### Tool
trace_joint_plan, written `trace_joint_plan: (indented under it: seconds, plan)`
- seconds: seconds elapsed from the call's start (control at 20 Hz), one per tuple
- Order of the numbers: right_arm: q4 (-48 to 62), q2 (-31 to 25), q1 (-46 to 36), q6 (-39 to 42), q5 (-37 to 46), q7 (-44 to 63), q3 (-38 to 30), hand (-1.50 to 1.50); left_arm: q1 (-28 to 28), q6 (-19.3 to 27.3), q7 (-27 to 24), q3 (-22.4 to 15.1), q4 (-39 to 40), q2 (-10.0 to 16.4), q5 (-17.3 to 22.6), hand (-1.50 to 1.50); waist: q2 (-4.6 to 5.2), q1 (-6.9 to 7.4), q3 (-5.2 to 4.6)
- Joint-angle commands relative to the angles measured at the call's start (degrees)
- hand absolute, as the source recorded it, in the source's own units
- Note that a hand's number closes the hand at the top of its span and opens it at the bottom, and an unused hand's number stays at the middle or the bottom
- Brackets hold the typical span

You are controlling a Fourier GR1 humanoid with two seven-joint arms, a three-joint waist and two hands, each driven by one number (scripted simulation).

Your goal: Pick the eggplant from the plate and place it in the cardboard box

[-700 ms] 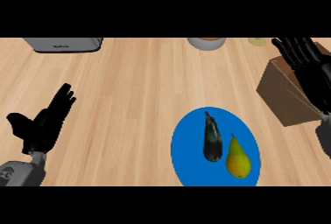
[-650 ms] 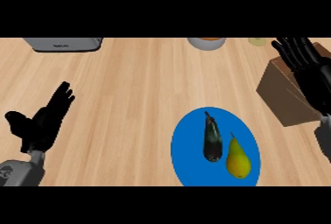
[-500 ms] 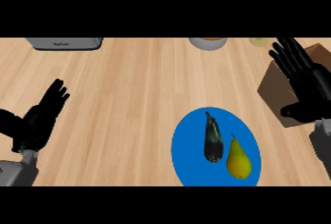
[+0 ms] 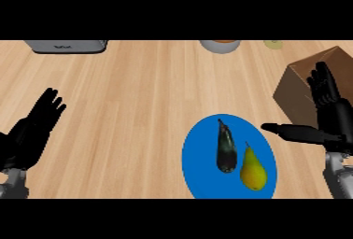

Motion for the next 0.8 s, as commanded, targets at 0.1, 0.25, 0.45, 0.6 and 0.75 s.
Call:
trace_joint_plan:
  seconds: [0.1, 0.25, 0.45, 0.6, 0.75]
  plan:
    - [-16.58, -4.97, 3.69, 0.33, 8.69, 11.88, 7.82, -1.5, 1.18, 1.89, 4.86, 0.88, -5.36, 0.63, 0.09, 0.0, -0.11, -0.04, -0.1]
    - [-11.82, -14.97, 1.28, 11.36, 8.15, 19.36, 8.81, -1.5, 1.8, 1.02, 2.69, -0.47, -4.91, -0.7, -0.46, 0.0, -0.01, 0.72, -0.26]
    - [-12.65, -19.92, -5.72, 18.4, 12.35, 33.42, 14.93, -1.5, -0.57, 1.34, 2.52, -0.65, -3.36, -0.84, -1.67, 0.0, 0.44, 1.84, -0.45]
    - [-13.62, -20.69, -9.8, 25.5, 10.45, 42.27, 18.85, -1.5, 0.63, 0.91, 2.71, -1.18, -4.34, -1.4, -1.51, 0.0, 0.42, 2.31, -0.33]
    - [-11.44, -18.21, -16.98, 31.54, 5.94, 51.47, 20.52, -1.5, 0.07, -0.99, 2.15, 0.12, -3.23, -0.82, -0.79, 0.0, 0.58, 2.45, -0.25]
